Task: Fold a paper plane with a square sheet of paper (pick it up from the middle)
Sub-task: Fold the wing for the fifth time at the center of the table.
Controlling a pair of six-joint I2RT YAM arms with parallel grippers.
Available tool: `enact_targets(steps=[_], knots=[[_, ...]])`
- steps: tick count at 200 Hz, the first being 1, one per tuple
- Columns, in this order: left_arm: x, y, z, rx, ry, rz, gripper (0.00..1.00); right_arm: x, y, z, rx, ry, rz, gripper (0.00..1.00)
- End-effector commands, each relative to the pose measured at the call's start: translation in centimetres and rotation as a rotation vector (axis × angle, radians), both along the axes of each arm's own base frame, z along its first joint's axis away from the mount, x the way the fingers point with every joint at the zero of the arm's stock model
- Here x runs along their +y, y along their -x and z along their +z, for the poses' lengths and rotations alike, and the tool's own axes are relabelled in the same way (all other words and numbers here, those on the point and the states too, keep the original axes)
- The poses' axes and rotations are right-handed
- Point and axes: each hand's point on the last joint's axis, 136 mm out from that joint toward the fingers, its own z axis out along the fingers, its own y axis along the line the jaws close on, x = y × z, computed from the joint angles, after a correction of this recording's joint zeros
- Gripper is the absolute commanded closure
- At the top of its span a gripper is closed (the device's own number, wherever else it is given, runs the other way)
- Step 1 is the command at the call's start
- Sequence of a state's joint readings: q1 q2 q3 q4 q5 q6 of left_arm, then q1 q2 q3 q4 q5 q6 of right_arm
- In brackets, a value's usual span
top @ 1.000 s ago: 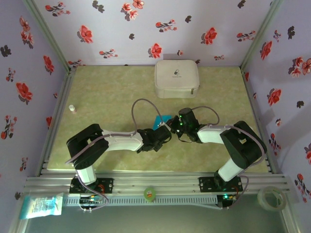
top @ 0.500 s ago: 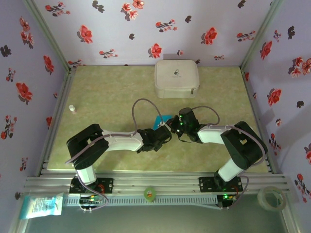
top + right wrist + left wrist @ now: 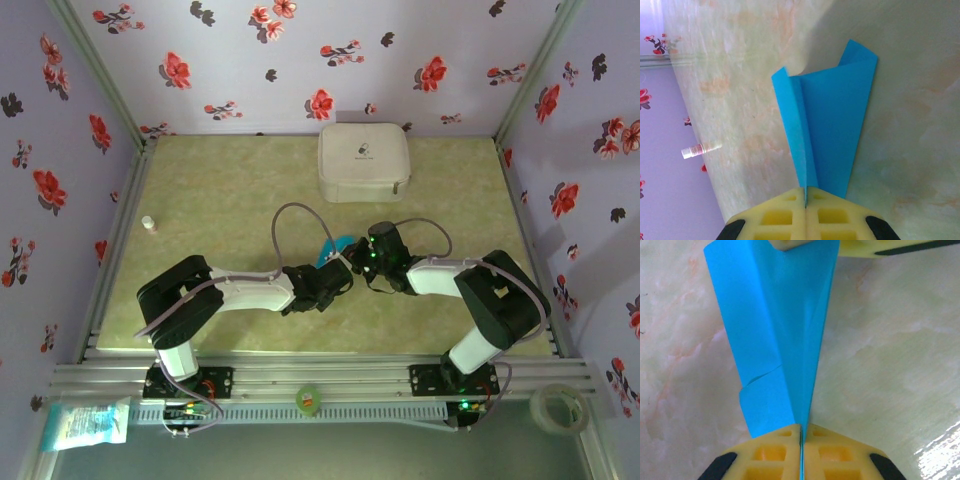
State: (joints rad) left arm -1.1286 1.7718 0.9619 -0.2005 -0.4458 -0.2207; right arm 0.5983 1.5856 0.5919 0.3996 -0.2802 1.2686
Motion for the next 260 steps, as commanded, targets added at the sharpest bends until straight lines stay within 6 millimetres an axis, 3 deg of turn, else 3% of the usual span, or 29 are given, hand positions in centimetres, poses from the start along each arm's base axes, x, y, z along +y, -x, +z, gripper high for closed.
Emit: enact_targets(steps=[1,24,49,88,118,151,190,260], knots=[[0.1,-0.1,1.1,-0.039,0.003,-0.007,0.94,0.1,0.1,0.7,-0.011,-0.007,-0.001,0.93],[0.1,-0.1,1.4,-0.044,0.011,-0.011,0.97,0.0,0.2,0.8,-0.014,0.007,0.001,0.9],[-0.1,0.1,1.6,-0.031,0.026,-0.02,1.0,-0.7,0.3,1.1,-0.021,0.054,0.008,0.78],[-1.0,0.7,2.3,0.064,0.128,-0.035,1.0,-3.9,0.7,1.9,-0.037,0.2,-0.029,0.66],[-1.7,0.9,2.6,0.158,0.22,-0.038,1.0,-6.5,1.3,2.6,-0.051,0.262,-0.07,0.63],[-2.1,0.9,2.6,0.229,0.277,-0.036,1.0,-7.9,1.6,3.3,-0.083,0.254,-0.106,0.6],[-2.0,0.9,2.0,0.281,0.309,-0.03,1.0,-8.0,1.9,3.7,-0.112,0.218,-0.116,0.58],[-2.2,0.9,1.1,0.385,0.388,-0.018,1.0,-6.9,2.1,2.7,-0.081,0.18,-0.077,0.57]])
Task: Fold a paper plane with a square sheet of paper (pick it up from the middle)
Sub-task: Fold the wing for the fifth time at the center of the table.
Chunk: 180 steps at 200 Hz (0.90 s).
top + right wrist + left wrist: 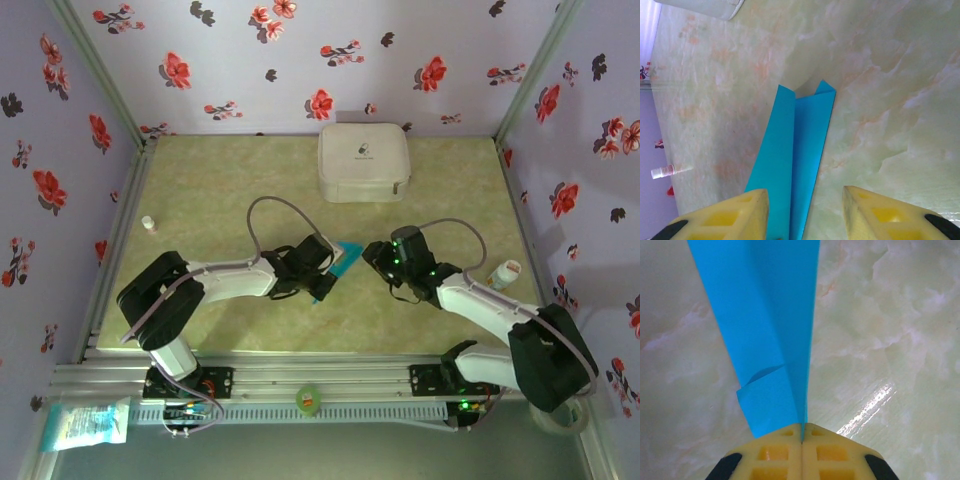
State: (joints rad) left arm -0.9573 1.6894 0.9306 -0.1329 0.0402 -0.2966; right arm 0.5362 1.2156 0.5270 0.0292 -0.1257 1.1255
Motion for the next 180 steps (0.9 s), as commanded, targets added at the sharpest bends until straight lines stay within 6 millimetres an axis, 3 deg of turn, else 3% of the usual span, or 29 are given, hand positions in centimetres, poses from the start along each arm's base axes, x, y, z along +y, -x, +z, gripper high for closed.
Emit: enact_targets(steps=[1,180], knots=[[-0.5,0.5,-0.4,0.058,0.045,-0.006,1.0,0.2,0.0,-0.4,0.0,-0.013,0.011,0.57],[-2.7,1.2,-2.2,0.332,0.25,-0.023,1.0,0.8,0.7,-1.3,0.018,-0.043,0.041,0.58]])
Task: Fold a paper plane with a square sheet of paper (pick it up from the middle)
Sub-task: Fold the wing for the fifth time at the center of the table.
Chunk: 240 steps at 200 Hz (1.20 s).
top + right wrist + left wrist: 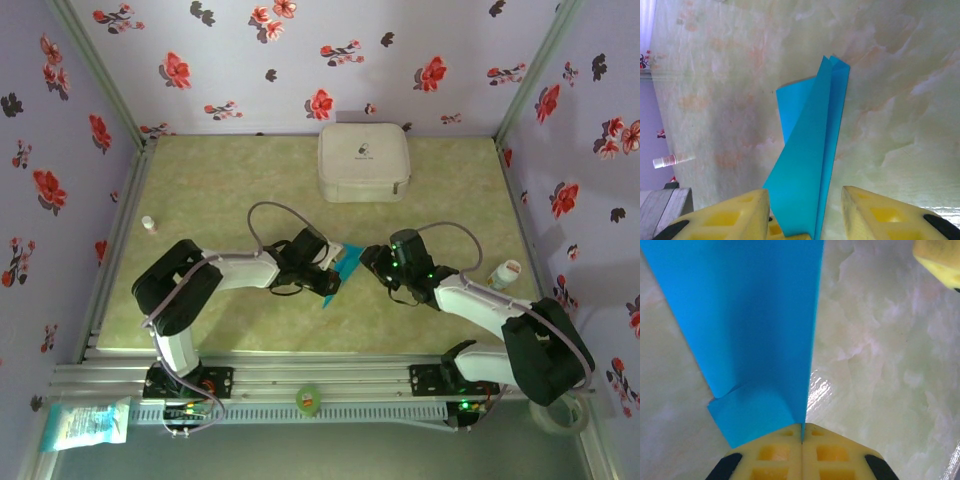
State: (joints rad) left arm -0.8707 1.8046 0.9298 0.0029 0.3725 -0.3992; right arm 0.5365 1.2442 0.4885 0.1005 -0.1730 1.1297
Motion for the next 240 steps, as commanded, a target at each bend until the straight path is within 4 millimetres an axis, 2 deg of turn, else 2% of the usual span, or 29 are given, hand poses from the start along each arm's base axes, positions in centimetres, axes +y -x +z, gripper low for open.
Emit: enact_targets(steps=[1,121,175,198,240], knots=[[-0.4,0.5,-0.4,0.069,0.05,-0.003,1.0,0.2,0.2,-0.2,0.003,-0.011,0.008,0.58],[-1.1,0.6,-1.7,0.218,0.174,0.043,1.0,0.6,0.7,-0.8,0.001,-0.023,0.052,0.6],[-1.5,0.4,-1.4,0.276,0.265,0.08,1.0,1.1,0.5,-1.4,0.008,-0.033,0.063,0.61],[-1.4,0.2,-1.4,0.294,0.292,0.105,1.0,1.6,0.4,-1.6,0.009,-0.045,0.081,0.66],[-1.1,0.1,-1.2,0.329,0.334,0.141,1.0,2.2,0.1,-1.5,-0.021,-0.048,0.115,0.82]])
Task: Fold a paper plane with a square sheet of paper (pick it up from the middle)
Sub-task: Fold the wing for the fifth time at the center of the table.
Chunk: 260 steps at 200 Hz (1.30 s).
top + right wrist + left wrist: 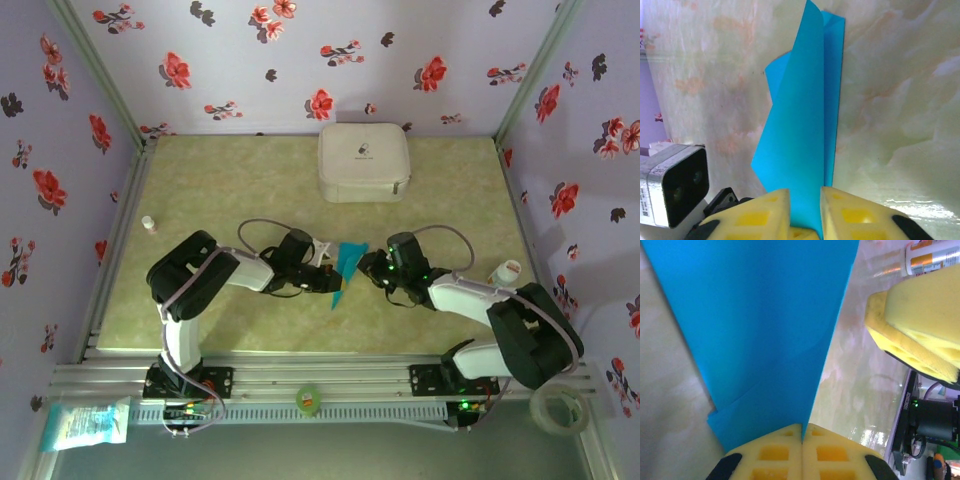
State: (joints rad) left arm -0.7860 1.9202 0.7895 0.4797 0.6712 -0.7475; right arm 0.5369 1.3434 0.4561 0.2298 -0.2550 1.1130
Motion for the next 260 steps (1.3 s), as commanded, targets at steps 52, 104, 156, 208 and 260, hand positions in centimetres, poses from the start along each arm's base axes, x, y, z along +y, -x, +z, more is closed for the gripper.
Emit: enact_targets(steps=[52,104,156,208,260], knots=[[0.8,0.2,-0.7,0.081,0.011,0.044,1.0,1.8,-0.8,0.5,-0.073,-0.029,0.083,0.89],[1.4,-0.2,-0.8,0.107,0.02,0.082,1.0,2.9,-1.5,0.6,-0.093,-0.042,0.112,0.91],[1.3,-0.2,-0.7,0.128,0.044,0.081,1.0,3.7,-2.0,0.4,-0.091,-0.043,0.146,0.91],[1.2,-0.2,-0.8,0.152,0.076,0.079,1.0,3.9,-2.2,0.1,-0.085,-0.061,0.139,0.91],[1.2,-0.2,-0.8,0.163,0.076,0.082,1.0,3.7,-2.1,0.0,-0.088,-0.059,0.132,0.91]])
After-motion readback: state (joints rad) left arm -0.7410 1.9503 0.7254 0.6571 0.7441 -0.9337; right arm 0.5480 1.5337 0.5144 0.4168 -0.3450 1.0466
